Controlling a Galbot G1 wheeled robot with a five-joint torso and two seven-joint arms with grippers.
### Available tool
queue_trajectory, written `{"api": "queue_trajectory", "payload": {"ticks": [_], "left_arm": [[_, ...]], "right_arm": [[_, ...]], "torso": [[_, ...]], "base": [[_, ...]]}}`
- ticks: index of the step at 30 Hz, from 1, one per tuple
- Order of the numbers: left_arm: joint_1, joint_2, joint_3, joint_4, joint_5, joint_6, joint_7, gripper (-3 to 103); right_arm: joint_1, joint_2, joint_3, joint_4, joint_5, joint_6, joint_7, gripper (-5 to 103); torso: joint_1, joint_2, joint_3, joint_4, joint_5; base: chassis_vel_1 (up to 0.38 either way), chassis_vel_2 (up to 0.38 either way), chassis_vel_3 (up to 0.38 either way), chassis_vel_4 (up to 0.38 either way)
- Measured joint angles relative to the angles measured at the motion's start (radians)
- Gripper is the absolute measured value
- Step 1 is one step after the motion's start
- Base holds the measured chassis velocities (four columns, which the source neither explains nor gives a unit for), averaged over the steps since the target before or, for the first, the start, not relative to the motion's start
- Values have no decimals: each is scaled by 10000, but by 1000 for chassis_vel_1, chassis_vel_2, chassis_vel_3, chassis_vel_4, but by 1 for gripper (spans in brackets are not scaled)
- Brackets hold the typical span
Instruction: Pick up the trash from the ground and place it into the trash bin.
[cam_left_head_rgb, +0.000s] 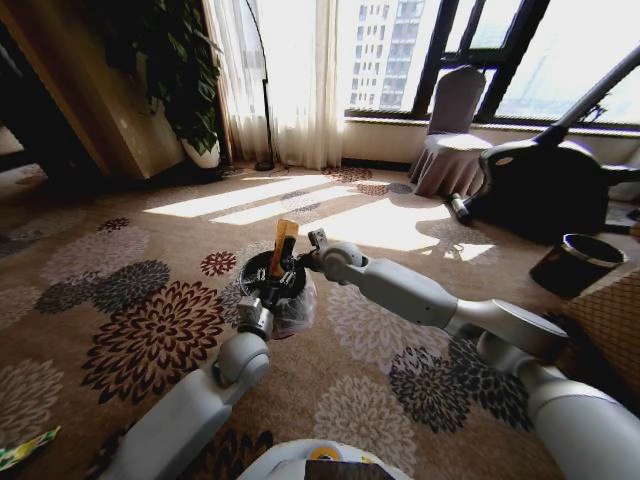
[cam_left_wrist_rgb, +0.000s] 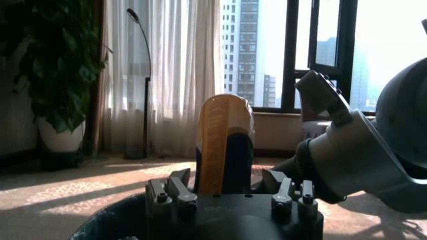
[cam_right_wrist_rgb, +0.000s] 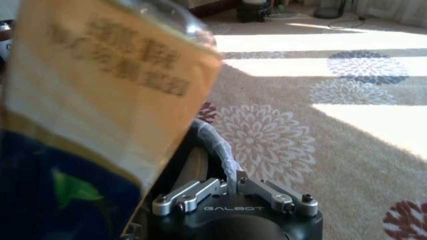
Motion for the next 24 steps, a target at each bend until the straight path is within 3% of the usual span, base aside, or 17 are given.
{"api": "queue_trajectory", "payload": {"ticks": [4,6,13,16,20,21,24], "left_arm": [[10,-29,6,9,23,-1,1,82],[16,-48,5,114,79,-30,0,93],[-126,-83,-230,105,41,-105,19,100],[-311,-52,-706,-182,-448,-8,-57,100],[-464,120,-1746,-864,-1704,531,-744,100],[-464,120,-1746,-864,-1704,531,-744,100],[-35,84,-3127,-978,-2695,934,-976,100]], "right_arm": [[0,14,4,-48,-34,9,-61,2],[0,11,4,-84,-89,11,-176,2],[0,39,4,-140,-147,36,-212,2],[-42,31,79,-133,-153,40,-189,2],[-217,-168,269,-18,-292,46,-135,2],[-217,-168,269,-18,-292,46,-135,2],[-466,-447,495,281,-482,45,-68,2]], "torso": [[0,0,0,1,0],[0,0,0,0,0],[0,0,0,0,-1],[0,0,1,1,-1],[0,0,0,0,2],[0,0,0,0,2],[0,0,0,-2,1]], "base": [[0,0,0,0],[0,0,0,0],[0,0,0,0],[0,0,0,0],[0,0,0,0],[0,0,0,0],[0,0,0,0]]}}
